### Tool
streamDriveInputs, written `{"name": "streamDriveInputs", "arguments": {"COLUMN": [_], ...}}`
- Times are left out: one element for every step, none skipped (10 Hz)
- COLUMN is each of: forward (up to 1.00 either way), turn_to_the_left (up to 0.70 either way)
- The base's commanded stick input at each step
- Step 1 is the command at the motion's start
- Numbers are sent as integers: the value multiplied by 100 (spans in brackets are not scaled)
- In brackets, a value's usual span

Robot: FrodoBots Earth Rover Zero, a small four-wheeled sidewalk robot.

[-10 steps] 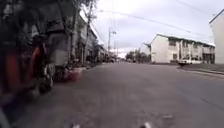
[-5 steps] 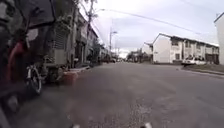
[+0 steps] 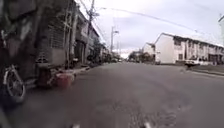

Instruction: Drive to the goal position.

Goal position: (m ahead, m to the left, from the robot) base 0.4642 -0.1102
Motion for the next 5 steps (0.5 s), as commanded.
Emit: {"name": "streamDriveInputs", "arguments": {"forward": [85,85,85,84,71], "turn_to_the_left": [0,0,0,0,0]}}
